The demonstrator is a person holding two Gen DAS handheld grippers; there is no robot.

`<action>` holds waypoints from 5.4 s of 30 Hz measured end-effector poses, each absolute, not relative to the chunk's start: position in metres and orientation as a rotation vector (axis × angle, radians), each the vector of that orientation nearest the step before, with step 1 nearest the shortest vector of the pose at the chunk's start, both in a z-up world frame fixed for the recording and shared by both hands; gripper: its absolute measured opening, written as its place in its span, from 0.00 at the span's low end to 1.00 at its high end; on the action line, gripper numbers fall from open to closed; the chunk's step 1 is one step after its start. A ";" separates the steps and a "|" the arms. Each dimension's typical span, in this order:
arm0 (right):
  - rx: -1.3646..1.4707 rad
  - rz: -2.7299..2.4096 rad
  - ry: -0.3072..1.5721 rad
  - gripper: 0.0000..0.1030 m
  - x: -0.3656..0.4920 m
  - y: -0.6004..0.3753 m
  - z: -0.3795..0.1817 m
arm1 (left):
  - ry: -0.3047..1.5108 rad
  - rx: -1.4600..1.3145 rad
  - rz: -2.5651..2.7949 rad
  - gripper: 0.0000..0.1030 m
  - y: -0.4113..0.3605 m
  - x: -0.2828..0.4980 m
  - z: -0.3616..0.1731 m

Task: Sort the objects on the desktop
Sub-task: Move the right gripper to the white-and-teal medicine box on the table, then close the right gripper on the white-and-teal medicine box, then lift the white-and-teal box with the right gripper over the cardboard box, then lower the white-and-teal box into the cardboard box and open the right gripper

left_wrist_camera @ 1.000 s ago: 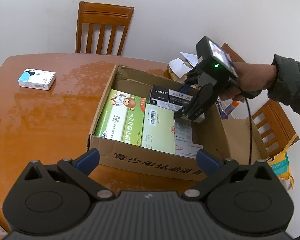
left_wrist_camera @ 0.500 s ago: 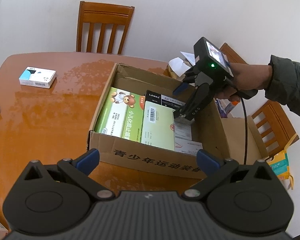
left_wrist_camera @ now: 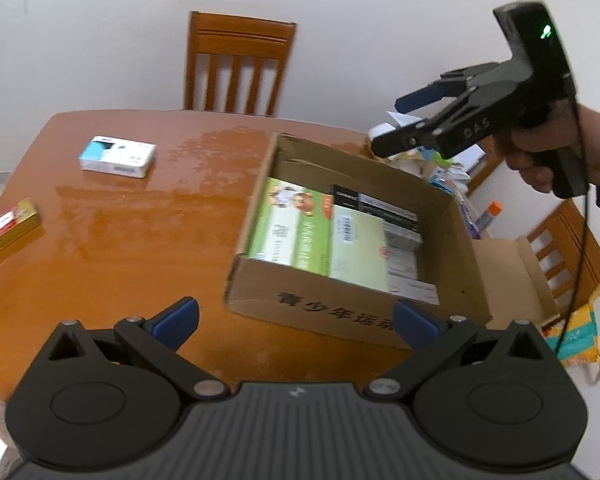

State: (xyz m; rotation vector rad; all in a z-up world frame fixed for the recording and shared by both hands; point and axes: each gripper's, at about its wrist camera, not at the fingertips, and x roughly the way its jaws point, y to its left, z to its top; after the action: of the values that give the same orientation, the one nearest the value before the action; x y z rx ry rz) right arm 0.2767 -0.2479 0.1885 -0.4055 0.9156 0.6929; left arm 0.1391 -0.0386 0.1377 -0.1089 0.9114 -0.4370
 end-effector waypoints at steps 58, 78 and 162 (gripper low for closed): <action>-0.705 1.009 1.178 1.00 0.525 0.047 -0.026 | 0.754 -0.323 -0.249 1.00 0.103 0.257 0.128; -0.685 0.993 1.105 0.65 0.463 0.036 0.041 | 0.795 -0.374 -0.252 1.00 0.101 0.271 0.123; -0.055 0.089 1.245 0.64 0.217 -0.327 0.087 | 0.948 -0.143 -0.670 1.00 -0.105 0.147 0.141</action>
State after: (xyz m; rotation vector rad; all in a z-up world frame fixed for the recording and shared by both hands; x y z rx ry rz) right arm 0.2169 -0.3267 0.0875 -0.0548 1.2449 0.0888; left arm 0.1470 -0.1046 0.1409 -0.1431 0.9476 -0.6699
